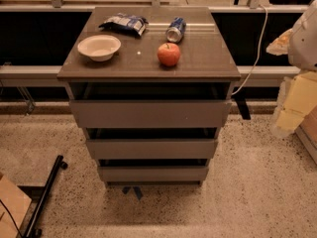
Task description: Open bottom drawer
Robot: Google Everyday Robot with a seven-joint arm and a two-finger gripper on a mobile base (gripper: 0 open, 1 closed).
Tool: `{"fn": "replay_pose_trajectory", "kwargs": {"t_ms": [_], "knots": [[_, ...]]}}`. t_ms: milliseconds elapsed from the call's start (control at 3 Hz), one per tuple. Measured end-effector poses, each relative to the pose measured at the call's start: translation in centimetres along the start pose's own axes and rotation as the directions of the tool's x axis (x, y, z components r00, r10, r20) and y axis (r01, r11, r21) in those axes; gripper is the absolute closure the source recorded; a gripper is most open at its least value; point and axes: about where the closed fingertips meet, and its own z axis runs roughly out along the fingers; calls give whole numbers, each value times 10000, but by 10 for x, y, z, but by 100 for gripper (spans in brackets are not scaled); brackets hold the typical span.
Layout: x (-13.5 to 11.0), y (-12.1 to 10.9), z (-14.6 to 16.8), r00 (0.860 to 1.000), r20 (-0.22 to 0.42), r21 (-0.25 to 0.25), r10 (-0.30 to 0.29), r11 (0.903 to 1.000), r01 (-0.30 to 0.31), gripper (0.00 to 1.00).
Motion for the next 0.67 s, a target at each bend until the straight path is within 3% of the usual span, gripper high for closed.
{"fn": "replay_pose_trajectory", "kwargs": {"t_ms": [667], "knots": [[1,3,13,9998,183,192,72,9998,-75,0]]}}
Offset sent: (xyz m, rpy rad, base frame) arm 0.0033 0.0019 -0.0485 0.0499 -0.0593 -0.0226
